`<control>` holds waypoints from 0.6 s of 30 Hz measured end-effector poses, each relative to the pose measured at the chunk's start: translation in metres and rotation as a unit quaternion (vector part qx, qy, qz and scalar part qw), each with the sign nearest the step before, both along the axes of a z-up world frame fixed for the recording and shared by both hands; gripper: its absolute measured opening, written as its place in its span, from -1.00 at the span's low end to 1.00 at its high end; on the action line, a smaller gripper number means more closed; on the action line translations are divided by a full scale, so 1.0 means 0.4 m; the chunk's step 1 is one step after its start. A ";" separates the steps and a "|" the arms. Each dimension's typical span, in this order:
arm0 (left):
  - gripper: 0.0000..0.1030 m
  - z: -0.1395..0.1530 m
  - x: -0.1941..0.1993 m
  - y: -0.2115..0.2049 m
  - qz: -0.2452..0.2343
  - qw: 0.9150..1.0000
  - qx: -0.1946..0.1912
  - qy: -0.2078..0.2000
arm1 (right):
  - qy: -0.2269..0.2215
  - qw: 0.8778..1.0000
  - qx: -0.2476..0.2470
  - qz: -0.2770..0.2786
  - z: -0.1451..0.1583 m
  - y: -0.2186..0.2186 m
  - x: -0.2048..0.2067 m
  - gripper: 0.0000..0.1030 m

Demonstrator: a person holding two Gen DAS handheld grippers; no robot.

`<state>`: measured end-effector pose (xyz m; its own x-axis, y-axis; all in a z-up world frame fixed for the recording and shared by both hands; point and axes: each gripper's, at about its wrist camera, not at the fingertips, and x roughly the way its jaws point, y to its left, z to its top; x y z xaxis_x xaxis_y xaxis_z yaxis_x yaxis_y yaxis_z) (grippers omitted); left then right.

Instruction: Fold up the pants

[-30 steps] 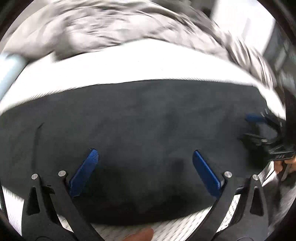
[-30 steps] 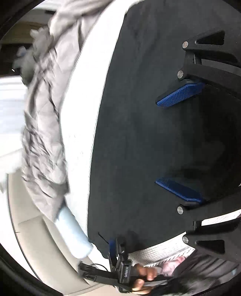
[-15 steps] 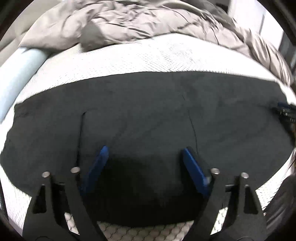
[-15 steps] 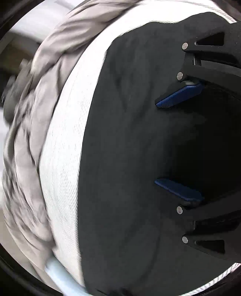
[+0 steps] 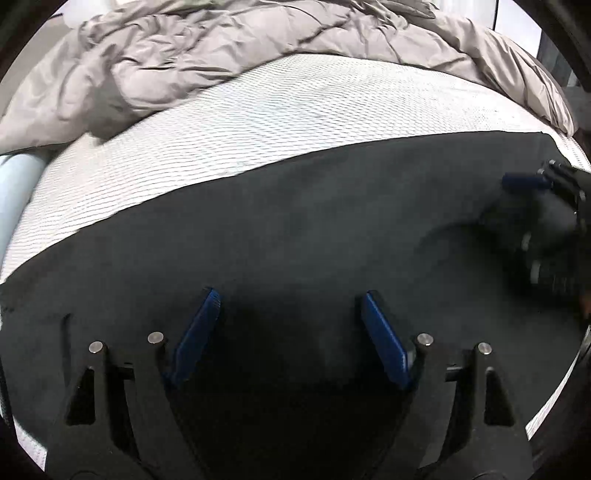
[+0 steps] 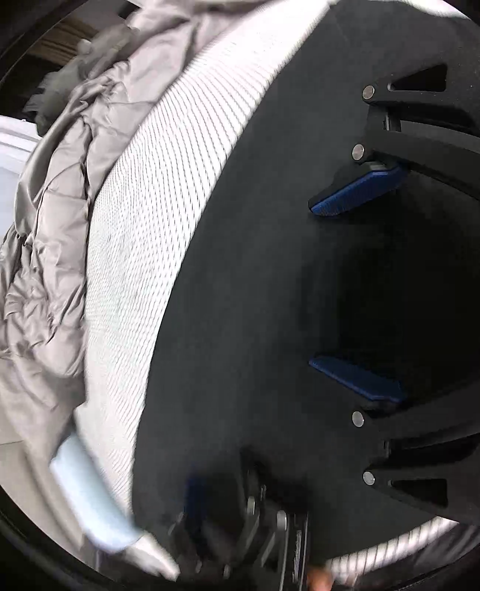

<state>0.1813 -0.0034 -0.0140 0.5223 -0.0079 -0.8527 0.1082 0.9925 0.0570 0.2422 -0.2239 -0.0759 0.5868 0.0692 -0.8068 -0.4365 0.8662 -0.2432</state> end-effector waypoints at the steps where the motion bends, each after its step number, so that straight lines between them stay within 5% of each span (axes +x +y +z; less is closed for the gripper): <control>1: 0.52 0.003 -0.015 0.030 0.014 1.000 0.007 -0.006 | 0.006 1.000 0.012 -0.027 0.007 -0.049 0.016 0.58; 5: 0.62 0.003 -0.058 0.169 0.083 0.996 0.027 -0.019 | -0.007 0.992 0.018 -0.127 0.029 -0.215 0.044 0.61; 9: 0.35 0.068 -0.019 0.231 0.123 0.986 -0.099 -0.046 | -0.009 0.988 0.073 -0.132 0.069 -0.254 0.033 0.60; 11: 0.35 0.084 0.029 0.191 0.099 0.986 -0.119 -0.055 | -0.013 0.989 0.108 -0.099 0.091 -0.202 0.027 0.60; 13: 0.34 0.068 0.088 0.117 0.058 0.991 -0.112 -0.041 | -0.004 0.991 0.117 -0.064 0.092 -0.131 0.030 0.60; 18: -0.21 -0.019 0.170 0.020 0.008 0.999 -0.040 0.001 | 0.018 0.997 0.077 -0.021 0.042 0.027 0.073 0.40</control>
